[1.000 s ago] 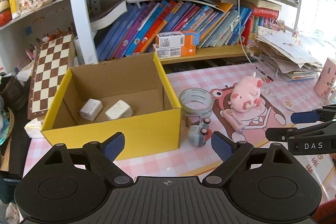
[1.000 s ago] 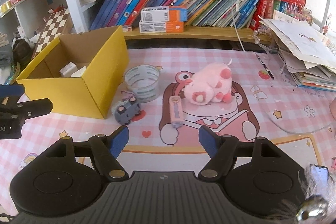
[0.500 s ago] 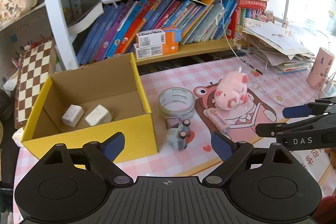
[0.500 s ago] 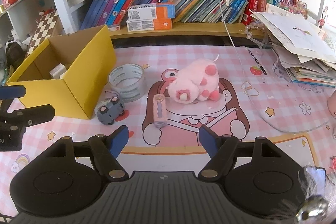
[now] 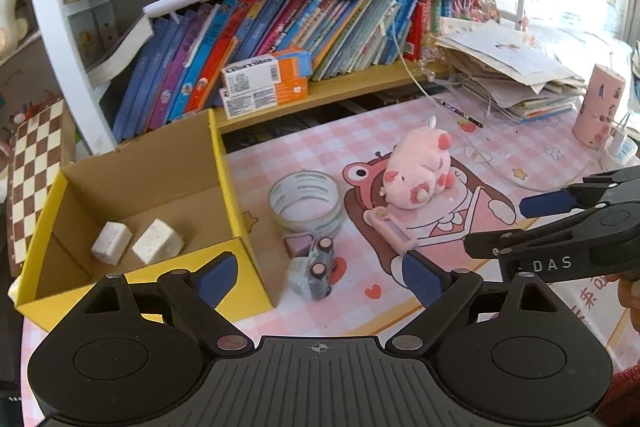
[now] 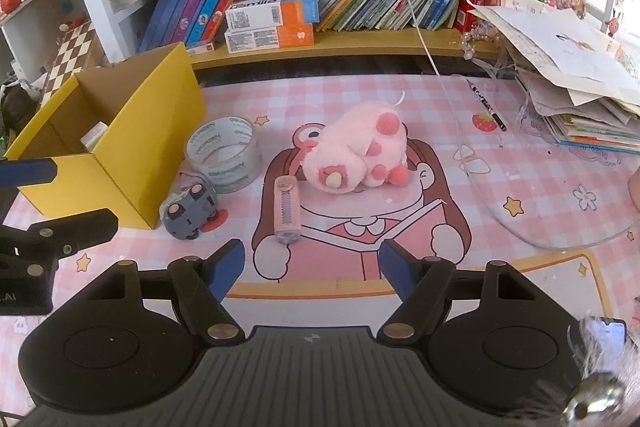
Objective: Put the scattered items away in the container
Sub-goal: 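Raise both tools out of the box and move toward the toy car and pink stick, then lower the right tool over the pink stick while the left tool approaches the grey car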
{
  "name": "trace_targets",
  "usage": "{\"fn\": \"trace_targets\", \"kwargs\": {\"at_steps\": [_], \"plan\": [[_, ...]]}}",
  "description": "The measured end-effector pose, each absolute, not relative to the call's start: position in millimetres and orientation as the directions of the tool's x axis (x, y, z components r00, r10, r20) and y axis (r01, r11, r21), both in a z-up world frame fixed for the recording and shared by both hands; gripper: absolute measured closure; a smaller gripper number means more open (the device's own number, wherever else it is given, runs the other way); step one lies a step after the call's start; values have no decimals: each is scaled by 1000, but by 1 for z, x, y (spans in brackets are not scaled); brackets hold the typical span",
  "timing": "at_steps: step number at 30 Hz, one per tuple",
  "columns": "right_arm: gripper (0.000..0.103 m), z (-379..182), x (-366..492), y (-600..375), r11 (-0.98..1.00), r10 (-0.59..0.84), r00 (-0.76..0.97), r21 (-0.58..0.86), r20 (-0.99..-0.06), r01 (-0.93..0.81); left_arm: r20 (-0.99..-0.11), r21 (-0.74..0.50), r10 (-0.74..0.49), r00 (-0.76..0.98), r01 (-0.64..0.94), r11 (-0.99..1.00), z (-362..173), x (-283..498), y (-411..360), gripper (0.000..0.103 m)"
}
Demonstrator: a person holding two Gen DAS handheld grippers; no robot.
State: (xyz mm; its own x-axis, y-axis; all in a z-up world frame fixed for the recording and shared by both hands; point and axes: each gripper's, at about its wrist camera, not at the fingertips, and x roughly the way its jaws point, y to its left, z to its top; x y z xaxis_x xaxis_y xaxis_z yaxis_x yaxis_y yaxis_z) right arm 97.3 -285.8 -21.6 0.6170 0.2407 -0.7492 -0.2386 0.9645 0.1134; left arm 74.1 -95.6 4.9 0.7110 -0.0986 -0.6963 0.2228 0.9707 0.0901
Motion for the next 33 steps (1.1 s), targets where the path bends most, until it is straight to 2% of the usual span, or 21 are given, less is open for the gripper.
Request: {"fn": "trace_targets", "kwargs": {"at_steps": [20, 30, 33], "plan": [[30, -40, 122, -293, 966, 242, 581, 134, -777, -222, -725, 99, -131, 677, 291, 952, -19, 96, -113, 14], [41, -47, 128, -290, 958, 271, 556, 162, -786, -238, -742, 145, -102, 662, 308, 940, -37, 107, -120, 38], [46, -50, 131, -290, 956, 278, 545, 171, -791, -239, -744, 162, -89, 662, 308, 938, -41, 110, -120, 39]]}}
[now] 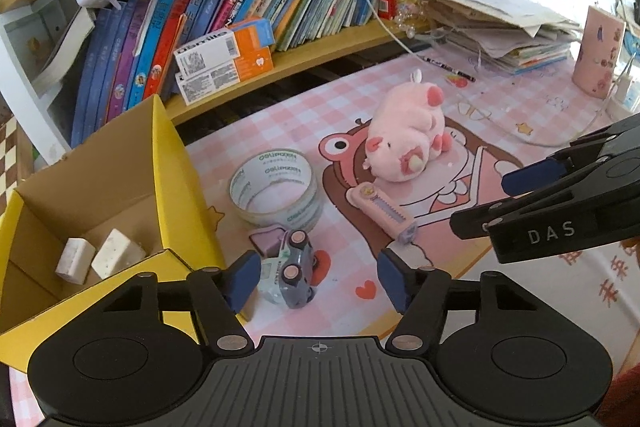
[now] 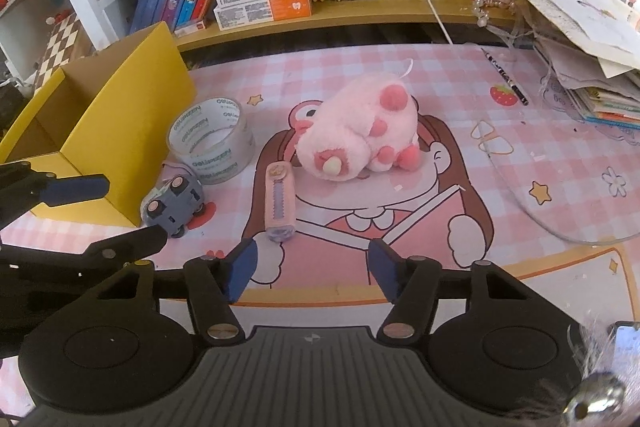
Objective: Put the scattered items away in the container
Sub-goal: 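Lower the right tool over the pink stick while the left tool approaches the grey car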
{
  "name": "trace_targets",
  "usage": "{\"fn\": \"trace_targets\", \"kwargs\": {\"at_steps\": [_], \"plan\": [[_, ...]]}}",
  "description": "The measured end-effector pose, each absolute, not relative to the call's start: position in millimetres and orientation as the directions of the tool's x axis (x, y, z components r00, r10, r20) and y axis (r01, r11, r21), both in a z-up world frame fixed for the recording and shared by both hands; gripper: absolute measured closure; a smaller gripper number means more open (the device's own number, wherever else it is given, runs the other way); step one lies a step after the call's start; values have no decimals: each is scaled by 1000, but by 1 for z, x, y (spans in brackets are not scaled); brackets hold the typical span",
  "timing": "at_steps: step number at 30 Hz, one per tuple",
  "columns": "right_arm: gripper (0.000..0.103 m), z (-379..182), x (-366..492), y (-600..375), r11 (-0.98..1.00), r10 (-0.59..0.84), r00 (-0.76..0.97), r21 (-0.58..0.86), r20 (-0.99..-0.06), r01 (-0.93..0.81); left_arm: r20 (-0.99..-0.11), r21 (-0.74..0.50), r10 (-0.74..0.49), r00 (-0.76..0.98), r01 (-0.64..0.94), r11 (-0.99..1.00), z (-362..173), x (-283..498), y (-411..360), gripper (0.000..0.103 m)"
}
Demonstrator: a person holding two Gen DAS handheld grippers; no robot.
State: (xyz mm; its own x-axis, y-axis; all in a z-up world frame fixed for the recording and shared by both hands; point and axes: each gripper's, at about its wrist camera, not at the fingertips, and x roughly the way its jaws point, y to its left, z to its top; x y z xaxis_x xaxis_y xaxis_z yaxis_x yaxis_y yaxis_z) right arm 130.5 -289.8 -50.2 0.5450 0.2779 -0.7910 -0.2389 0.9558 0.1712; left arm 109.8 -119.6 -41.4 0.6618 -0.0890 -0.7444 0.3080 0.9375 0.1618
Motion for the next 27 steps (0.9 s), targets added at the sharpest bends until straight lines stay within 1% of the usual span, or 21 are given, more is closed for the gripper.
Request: {"fn": "trace_targets", "kwargs": {"at_steps": [3, 12, 27], "plan": [[48, -54, 133, -289, 954, 284, 534, 179, -797, -240, -740, 189, -70, 669, 308, 932, -44, 111, -120, 39], [51, -60, 139, -282, 948, 299, 512, 187, -805, -258, -736, 247, -32, 677, 313, 917, -51, 115, -121, 39], [51, -68, 151, -275, 944, 306, 490, 191, -817, -270, -744, 261, -21, 668, 320, 911, -59, 124, -122, 39]]}}
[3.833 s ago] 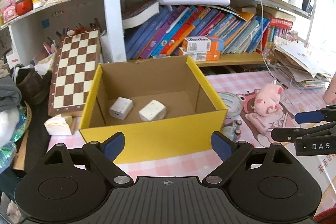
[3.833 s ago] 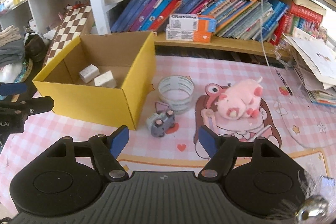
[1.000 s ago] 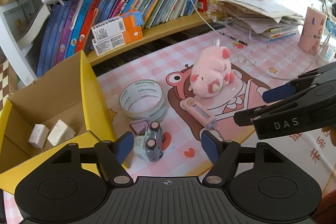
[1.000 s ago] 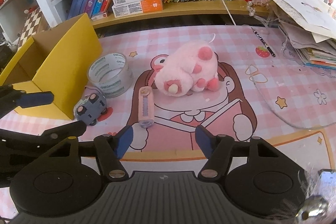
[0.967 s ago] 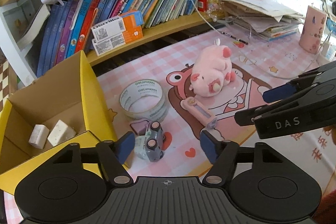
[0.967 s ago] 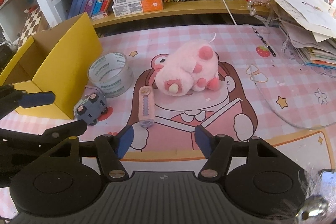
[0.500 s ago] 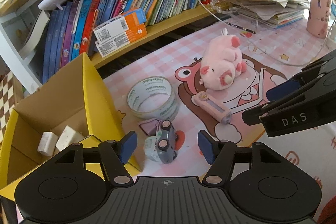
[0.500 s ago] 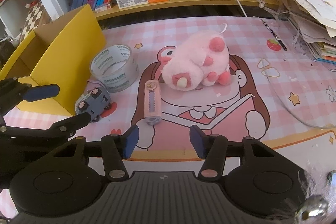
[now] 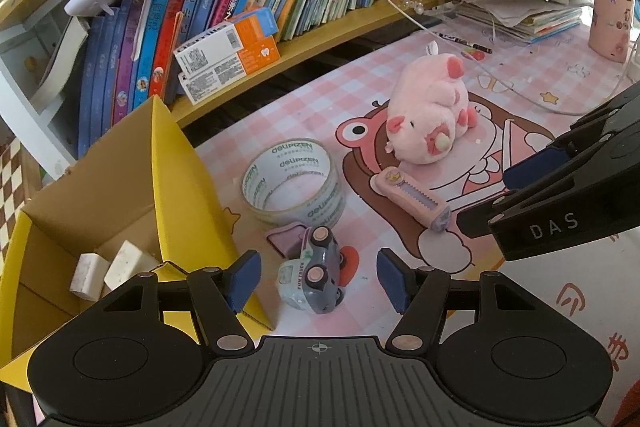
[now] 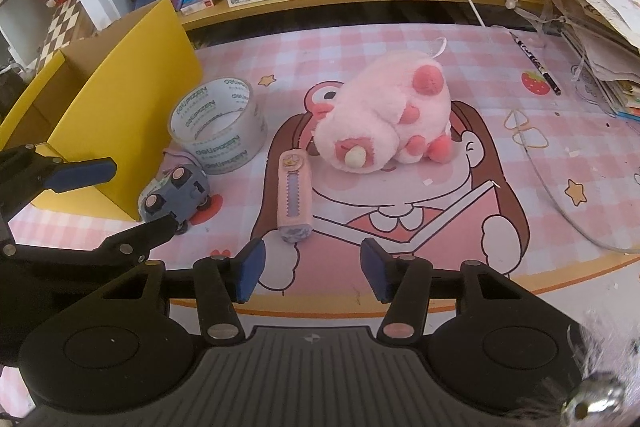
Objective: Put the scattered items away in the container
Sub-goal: 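Lower the right tool over the pink stick while the left tool approaches the grey car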
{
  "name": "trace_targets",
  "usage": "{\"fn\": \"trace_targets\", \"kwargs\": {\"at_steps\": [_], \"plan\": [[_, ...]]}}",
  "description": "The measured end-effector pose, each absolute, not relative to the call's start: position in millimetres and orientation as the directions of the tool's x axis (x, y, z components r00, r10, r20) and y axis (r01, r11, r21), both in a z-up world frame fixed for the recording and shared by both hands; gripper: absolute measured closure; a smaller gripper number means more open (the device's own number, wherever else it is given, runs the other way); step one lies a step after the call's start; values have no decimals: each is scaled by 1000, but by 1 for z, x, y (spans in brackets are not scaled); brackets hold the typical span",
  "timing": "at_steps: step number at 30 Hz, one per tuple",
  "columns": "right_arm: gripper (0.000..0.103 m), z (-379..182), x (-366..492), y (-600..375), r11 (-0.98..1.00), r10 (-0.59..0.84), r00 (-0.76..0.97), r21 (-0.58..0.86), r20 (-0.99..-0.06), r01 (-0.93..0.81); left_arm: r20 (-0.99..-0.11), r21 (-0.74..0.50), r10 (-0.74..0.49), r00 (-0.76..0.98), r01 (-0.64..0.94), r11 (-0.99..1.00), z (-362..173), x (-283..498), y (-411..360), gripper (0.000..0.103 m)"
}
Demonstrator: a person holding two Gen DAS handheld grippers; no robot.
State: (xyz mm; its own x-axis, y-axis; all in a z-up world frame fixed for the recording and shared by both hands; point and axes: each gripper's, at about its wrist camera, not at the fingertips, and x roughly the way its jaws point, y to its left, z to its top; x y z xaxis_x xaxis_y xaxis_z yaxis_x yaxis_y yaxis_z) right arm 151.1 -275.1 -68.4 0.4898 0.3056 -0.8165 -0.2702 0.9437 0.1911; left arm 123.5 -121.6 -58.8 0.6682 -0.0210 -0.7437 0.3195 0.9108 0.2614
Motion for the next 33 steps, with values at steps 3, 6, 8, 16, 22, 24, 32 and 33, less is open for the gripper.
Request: {"fn": "trace_targets", "kwargs": {"at_steps": [3, 6, 8, 16, 22, 24, 32, 33], "plan": [[51, -69, 153, -274, 943, 308, 488, 192, -817, -273, -745, 263, -20, 667, 322, 909, -60, 124, -122, 38], [51, -70, 155, -274, 942, 310, 484, 193, -818, -276, -748, 264, -21, 663, 326, 908, -61, 125, -123, 38], [51, -71, 156, -273, 941, 311, 481, 194, -820, -277, -750, 266, -21, 662, 330, 906, -62, 126, -123, 38], [51, -76, 161, -270, 936, 318, 463, 198, -827, -290, -755, 270, -16, 656, 333, 903, -66, 130, -124, 38], [54, -80, 169, -267, 931, 328, 450, 205, -831, -301, -758, 277, -12, 652, 339, 899, -68, 131, -125, 38], [56, -83, 172, -266, 929, 332, 443, 209, -833, -305, -757, 288, -7, 654, 343, 894, -69, 131, -125, 38], [59, -89, 182, -259, 923, 340, 425, 210, -839, -323, -752, 320, 4, 659, 360, 876, -72, 131, -128, 38], [60, -90, 183, -258, 922, 340, 424, 210, -839, -325, -752, 323, 5, 659, 362, 875, -72, 132, -128, 38]]}}
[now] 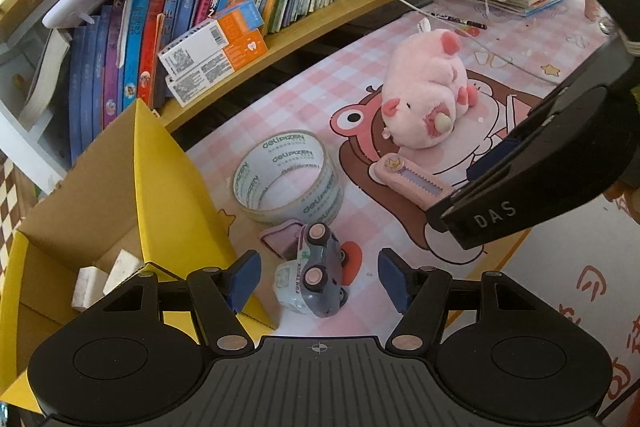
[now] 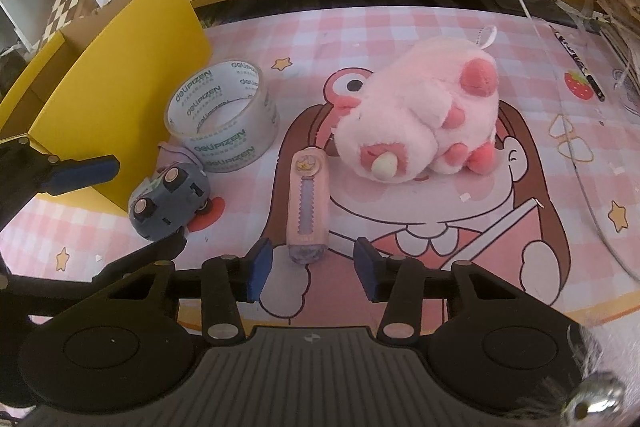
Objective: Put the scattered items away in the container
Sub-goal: 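Lower the right tool over the pink stick while the left tool approaches the grey car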
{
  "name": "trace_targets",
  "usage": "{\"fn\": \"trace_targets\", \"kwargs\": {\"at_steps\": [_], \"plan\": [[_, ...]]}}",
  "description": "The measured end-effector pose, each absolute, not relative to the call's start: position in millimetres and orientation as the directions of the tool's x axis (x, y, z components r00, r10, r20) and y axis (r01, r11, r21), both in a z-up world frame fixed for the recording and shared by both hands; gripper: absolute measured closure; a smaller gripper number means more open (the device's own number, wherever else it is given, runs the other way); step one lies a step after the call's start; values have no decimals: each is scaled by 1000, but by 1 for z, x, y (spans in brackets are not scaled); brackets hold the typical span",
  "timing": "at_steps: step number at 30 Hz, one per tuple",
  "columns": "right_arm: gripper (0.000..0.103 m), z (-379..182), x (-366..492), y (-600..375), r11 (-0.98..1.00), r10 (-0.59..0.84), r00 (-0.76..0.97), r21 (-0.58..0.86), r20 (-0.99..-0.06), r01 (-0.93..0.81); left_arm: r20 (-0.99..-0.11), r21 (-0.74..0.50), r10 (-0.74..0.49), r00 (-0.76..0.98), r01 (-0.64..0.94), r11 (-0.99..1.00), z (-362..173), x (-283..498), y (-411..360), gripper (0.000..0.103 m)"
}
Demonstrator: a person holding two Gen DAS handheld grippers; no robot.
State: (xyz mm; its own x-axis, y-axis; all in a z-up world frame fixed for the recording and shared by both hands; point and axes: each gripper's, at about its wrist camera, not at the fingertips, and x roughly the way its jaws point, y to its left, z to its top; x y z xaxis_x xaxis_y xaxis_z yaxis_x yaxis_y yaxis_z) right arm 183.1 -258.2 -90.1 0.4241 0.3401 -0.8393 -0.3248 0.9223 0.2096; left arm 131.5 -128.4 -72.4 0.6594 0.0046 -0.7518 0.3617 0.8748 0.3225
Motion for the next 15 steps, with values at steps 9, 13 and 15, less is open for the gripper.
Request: {"fn": "trace_targets", "kwargs": {"at_steps": [9, 13, 15], "plan": [[68, -93, 196, -251, 918, 342, 436, 197, -832, -344, -749, 360, 2, 662, 405, 840, -77, 132, -136, 38], [79, -94, 196, -251, 915, 340, 443, 184, -830, -359, -753, 364, 4, 658, 410, 836, -79, 135, -138, 38], [80, -94, 195, -254, 915, 341, 443, 183, -829, -360, -754, 366, 7, 657, 412, 835, -81, 137, -140, 40]]}}
